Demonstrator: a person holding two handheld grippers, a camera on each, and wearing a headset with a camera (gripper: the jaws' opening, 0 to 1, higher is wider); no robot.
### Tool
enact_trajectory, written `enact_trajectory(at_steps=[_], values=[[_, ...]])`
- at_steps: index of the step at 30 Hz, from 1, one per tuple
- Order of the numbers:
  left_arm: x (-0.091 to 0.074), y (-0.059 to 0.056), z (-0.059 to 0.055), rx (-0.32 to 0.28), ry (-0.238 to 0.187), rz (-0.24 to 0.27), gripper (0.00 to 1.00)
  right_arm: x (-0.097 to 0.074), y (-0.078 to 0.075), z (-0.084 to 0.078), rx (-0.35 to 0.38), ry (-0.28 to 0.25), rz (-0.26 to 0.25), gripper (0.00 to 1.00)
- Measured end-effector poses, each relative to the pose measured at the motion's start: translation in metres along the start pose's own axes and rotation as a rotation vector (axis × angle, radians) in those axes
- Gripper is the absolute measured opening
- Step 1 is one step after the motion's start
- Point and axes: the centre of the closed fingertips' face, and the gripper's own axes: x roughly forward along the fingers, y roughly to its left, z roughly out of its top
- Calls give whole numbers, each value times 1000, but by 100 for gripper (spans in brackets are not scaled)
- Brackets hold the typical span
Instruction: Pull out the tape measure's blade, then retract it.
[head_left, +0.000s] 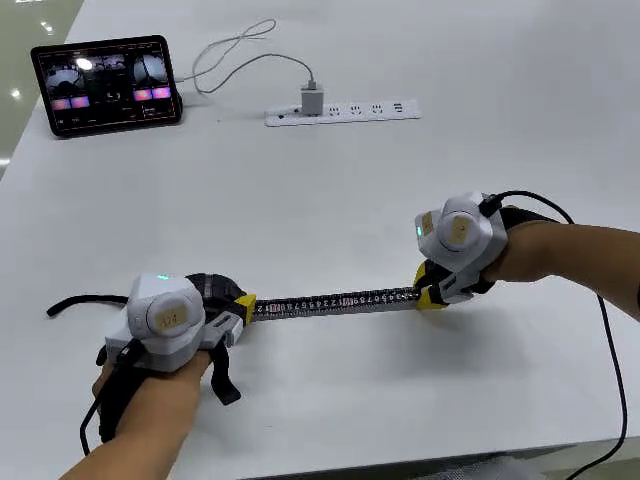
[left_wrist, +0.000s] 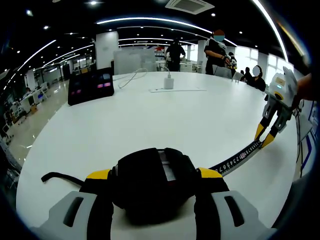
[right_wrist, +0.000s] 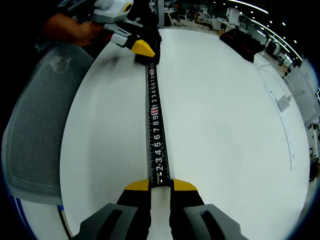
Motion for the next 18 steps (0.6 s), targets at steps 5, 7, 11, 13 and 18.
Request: enact_trajectory(at_steps=[5, 7, 11, 13, 18], values=[[0, 0, 0, 1, -1, 1, 61, -1, 1, 2, 4, 4, 2, 9], [0, 0, 0, 1, 0, 0, 61, -1, 0, 2, 17, 4, 4, 9], [0, 0, 0, 0, 1, 0, 61, 0, 0, 4, 13, 7, 1, 9], [0, 0, 0, -5, 2, -1, 61, 1, 0, 5, 24, 8, 0, 9], [0, 0, 0, -2, 2, 0, 61, 1, -1, 6, 15, 17, -2, 9]])
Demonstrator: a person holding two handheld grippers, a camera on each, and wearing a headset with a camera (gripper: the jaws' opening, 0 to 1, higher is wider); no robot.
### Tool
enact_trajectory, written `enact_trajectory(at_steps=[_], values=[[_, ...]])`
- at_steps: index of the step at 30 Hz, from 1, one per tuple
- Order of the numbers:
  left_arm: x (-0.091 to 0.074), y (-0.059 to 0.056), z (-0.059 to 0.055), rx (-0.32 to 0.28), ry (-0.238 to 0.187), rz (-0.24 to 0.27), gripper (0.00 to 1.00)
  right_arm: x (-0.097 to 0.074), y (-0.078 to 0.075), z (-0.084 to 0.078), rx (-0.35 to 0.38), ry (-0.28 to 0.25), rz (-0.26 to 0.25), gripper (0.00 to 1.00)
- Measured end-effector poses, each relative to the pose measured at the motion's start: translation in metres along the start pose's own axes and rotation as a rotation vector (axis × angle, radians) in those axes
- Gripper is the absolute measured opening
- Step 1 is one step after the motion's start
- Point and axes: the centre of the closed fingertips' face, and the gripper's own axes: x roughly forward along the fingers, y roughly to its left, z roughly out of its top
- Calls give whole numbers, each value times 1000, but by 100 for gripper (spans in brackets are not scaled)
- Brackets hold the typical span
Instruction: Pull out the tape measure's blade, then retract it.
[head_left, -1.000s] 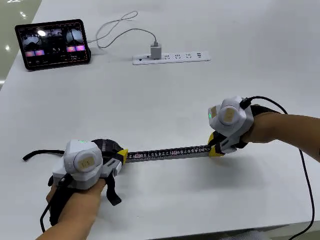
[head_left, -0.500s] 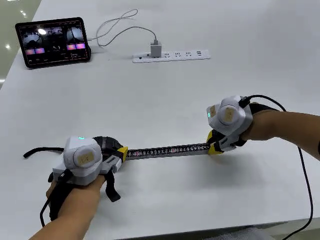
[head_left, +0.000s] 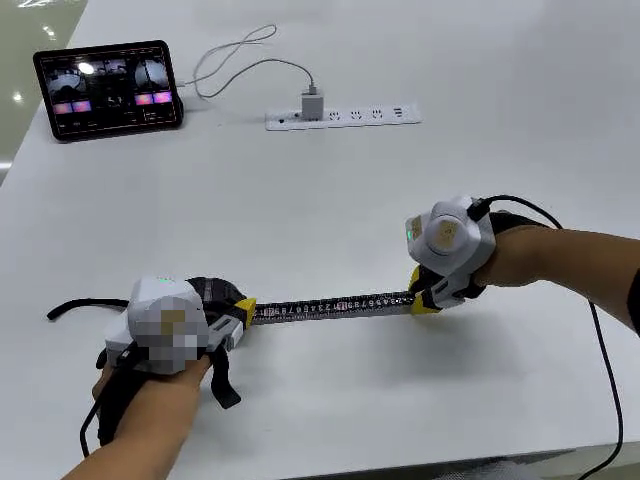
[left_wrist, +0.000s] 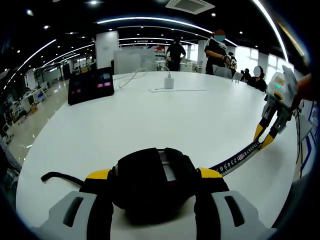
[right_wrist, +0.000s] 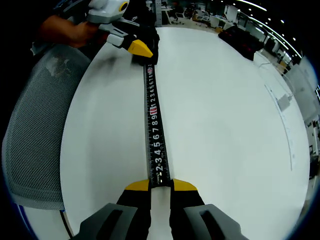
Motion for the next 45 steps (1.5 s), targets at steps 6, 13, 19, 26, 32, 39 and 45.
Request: enact_trajectory(at_steps=[6, 13, 19, 26, 32, 39, 45], values=[[0, 0, 0, 3, 2, -1, 61, 1, -1, 2, 11, 3, 4, 9], [0, 0, 0, 4, -1, 0, 61, 4, -1, 6, 19, 15, 4, 9], [1, 0, 0, 5, 5, -2, 61, 4, -1, 8, 26, 13, -3, 9], [0, 0, 0, 8, 8, -4, 61, 5, 0, 11, 21, -2, 6, 9], [1, -1, -1, 9, 7, -5, 61, 6, 0, 13, 7, -8, 5, 9], [1, -1, -1, 9, 10, -5, 61, 7, -1, 16, -8, -11, 15, 9], [1, 0, -1, 8, 12, -5, 61, 9, -2, 19, 13, -1, -3, 9]])
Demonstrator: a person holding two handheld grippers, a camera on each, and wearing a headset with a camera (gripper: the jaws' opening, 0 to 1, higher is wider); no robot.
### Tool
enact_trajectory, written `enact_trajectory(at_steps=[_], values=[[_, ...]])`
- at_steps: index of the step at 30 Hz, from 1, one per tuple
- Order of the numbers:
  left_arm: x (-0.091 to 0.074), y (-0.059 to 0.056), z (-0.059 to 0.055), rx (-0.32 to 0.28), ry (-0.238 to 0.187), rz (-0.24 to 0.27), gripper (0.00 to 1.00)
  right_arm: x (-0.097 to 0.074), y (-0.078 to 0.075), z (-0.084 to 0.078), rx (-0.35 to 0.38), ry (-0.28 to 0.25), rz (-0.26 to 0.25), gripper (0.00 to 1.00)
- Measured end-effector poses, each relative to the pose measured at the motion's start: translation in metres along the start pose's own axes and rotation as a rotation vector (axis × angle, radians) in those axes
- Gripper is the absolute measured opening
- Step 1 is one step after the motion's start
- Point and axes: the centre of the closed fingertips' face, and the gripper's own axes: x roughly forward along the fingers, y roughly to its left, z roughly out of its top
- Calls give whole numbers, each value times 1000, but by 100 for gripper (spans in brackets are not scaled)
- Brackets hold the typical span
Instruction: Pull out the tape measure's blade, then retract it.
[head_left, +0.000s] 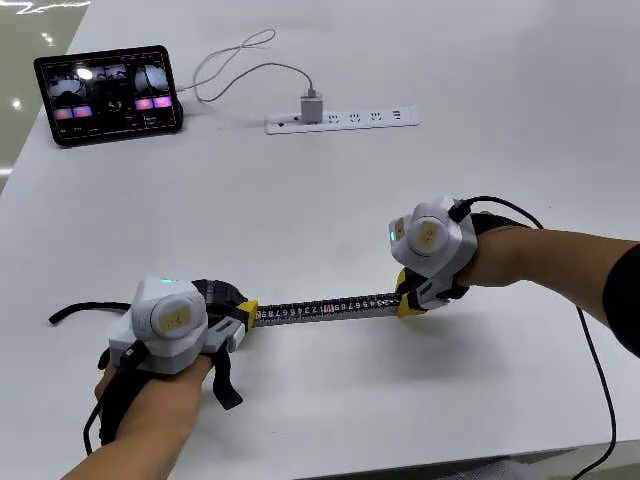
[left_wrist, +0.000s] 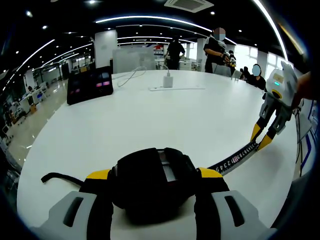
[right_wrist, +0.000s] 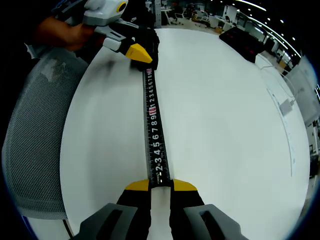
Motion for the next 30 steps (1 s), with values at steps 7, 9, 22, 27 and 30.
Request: enact_trajectory(at_steps=[7, 9, 22, 27, 30], values=[[0, 0, 0, 0, 7, -2, 61, 1, 1, 2, -2, 5, -8, 9], [0, 0, 0, -1, 9, -1, 61, 1, 1, 3, -7, 7, -7, 9], [0, 0, 0, 0, 8, -1, 61, 3, 2, 7, 0, 9, -3, 9], [0, 0, 0, -1, 11, -1, 61, 4, 2, 10, 4, 11, 2, 9], [0, 0, 0, -1, 10, -2, 61, 4, 3, 12, -5, 16, 1, 9]])
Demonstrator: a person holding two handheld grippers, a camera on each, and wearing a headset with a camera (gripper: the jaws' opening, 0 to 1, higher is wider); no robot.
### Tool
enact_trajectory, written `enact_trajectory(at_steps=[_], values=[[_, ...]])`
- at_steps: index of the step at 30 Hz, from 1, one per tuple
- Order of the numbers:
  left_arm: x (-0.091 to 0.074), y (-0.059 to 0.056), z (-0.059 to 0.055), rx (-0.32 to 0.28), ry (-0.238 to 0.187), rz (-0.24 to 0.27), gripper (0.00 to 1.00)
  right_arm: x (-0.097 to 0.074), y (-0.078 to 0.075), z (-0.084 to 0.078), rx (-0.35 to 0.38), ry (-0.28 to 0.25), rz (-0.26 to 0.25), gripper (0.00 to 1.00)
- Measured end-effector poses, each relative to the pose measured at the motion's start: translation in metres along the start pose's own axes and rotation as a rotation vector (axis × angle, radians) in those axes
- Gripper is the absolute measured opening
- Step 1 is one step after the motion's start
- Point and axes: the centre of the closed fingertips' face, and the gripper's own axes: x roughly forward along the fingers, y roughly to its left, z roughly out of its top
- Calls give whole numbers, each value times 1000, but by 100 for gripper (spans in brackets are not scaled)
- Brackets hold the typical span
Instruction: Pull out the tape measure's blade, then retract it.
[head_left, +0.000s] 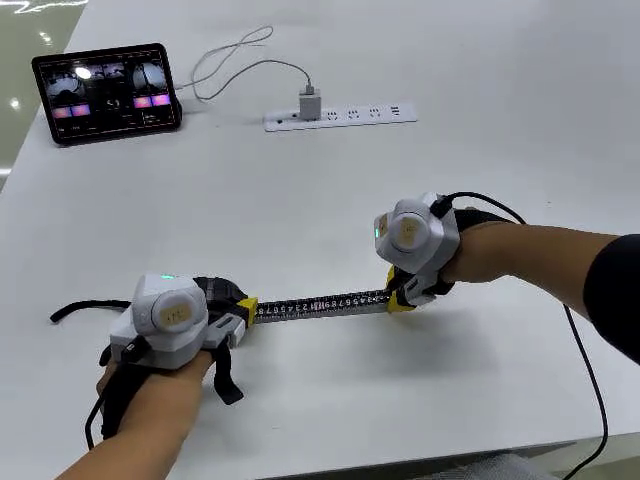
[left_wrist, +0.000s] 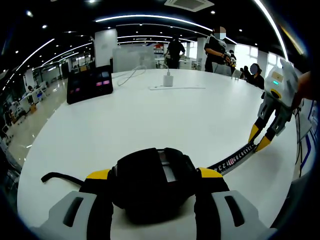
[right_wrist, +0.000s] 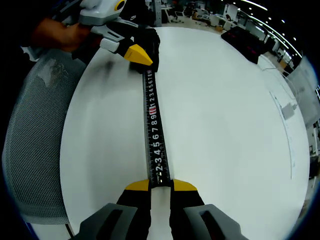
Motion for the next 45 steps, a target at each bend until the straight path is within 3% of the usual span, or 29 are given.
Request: enact_trajectory(at_steps=[24, 33, 45], values=[[0, 0, 0, 1, 0, -1, 61, 4, 1, 11, 7, -1, 11, 9], [0, 1, 0, 1, 1, -1, 61, 6, 1, 14, -68, -35, 8, 9], [0, 0, 0, -1, 1, 0, 61, 7, 0, 19, -63, -54, 12, 9]])
